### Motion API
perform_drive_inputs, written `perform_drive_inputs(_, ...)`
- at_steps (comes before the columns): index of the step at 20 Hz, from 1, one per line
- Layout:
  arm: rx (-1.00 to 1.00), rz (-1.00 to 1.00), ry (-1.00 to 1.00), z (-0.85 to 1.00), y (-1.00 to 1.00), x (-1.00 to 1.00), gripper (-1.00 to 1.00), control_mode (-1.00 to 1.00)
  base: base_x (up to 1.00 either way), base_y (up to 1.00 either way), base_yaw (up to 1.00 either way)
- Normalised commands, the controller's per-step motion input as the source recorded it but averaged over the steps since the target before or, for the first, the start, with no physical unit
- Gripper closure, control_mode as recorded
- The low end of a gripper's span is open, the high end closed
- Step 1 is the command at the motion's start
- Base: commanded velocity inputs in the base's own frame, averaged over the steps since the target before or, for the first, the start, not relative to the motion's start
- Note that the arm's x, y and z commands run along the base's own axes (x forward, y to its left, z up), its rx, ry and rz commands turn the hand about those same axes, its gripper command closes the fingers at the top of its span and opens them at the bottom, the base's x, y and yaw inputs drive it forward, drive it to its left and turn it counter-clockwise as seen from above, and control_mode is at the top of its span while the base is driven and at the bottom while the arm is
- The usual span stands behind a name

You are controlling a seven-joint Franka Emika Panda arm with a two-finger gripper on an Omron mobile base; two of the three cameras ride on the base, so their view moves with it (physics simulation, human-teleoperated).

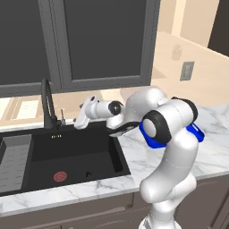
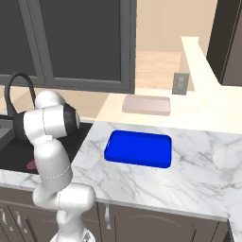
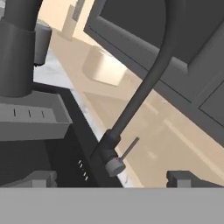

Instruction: Pick up all produce items and place them in the sink. Turn on the sink faucet to wash them. Then turn the sink off and put them in the tray.

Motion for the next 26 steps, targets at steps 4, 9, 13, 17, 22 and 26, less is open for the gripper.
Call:
perform_drive_inputs(4,0.0,0.05,-0.03,-0.38,0.11,0.09,-1.0,-1.0,0.0,0.0,0.0)
perform_drive_inputs(9,0.0,0.04,-0.02,-0.35,0.1,0.08,-1.0,-1.0,0.0,0.0,0.0)
perform_drive_inputs(13,0.0,0.03,-0.01,-0.23,0.11,0.08,-1.0,-1.0,0.0,0.0,0.0)
perform_drive_inputs(17,0.0,0.02,0.0,-0.17,0.15,0.13,-1.0,-1.0,0.0,0.0,0.0)
perform_drive_inputs(22,0.0,0.0,0.0,-0.07,0.18,0.19,-1.0,-1.0,0.0,0.0,0.0)
perform_drive_inputs(26,0.0,0.0,0.0,-0.06,0.16,0.23,-1.0,-1.0,0.0,0.0,0.0)
